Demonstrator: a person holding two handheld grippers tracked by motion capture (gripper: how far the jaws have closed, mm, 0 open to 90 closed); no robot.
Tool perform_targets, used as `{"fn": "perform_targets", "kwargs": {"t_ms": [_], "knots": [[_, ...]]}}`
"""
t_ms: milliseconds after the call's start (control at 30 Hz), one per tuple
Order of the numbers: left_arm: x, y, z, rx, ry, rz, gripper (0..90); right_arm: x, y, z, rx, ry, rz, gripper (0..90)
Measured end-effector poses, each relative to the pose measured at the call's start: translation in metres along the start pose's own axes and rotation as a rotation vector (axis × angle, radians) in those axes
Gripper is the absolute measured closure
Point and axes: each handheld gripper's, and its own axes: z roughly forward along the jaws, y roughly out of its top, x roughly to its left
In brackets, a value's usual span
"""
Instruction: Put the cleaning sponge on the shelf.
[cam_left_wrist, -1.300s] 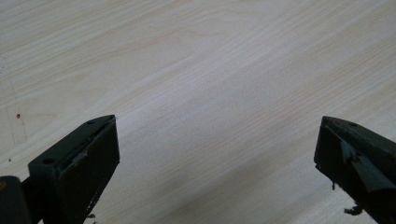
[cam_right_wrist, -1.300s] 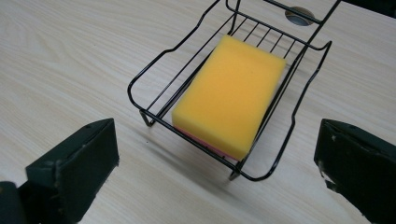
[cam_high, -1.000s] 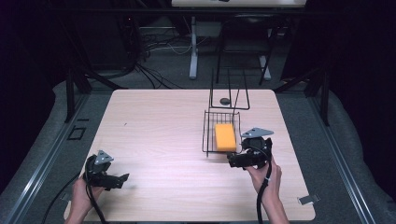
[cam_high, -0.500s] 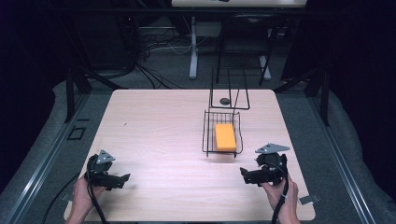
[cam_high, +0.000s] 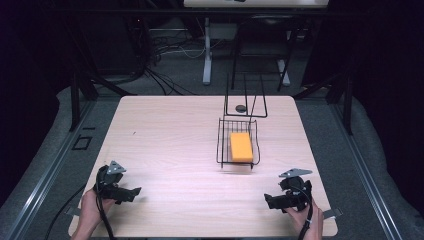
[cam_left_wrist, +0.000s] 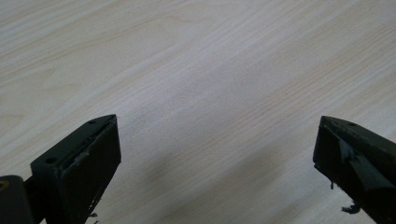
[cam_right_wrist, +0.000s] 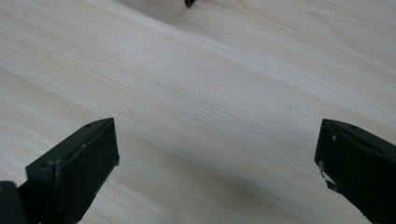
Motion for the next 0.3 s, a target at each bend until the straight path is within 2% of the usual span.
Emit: {"fn": "perform_targets", "kwargs": {"t_ms": [100, 300], "knots": [[-0.0004, 0.0, -0.0001, -0.002, 0.0, 0.002, 0.4, -0.0016, 0.0001, -0.0004, -0.007, -0.003, 0.008, 0.0], [-0.0009, -0.0003, -0.001, -0.008, -0.002, 0.003, 0.2, -0.0007, 0.0002, 0.0032, 0.013, -0.003, -0.005, 0.0]]}}
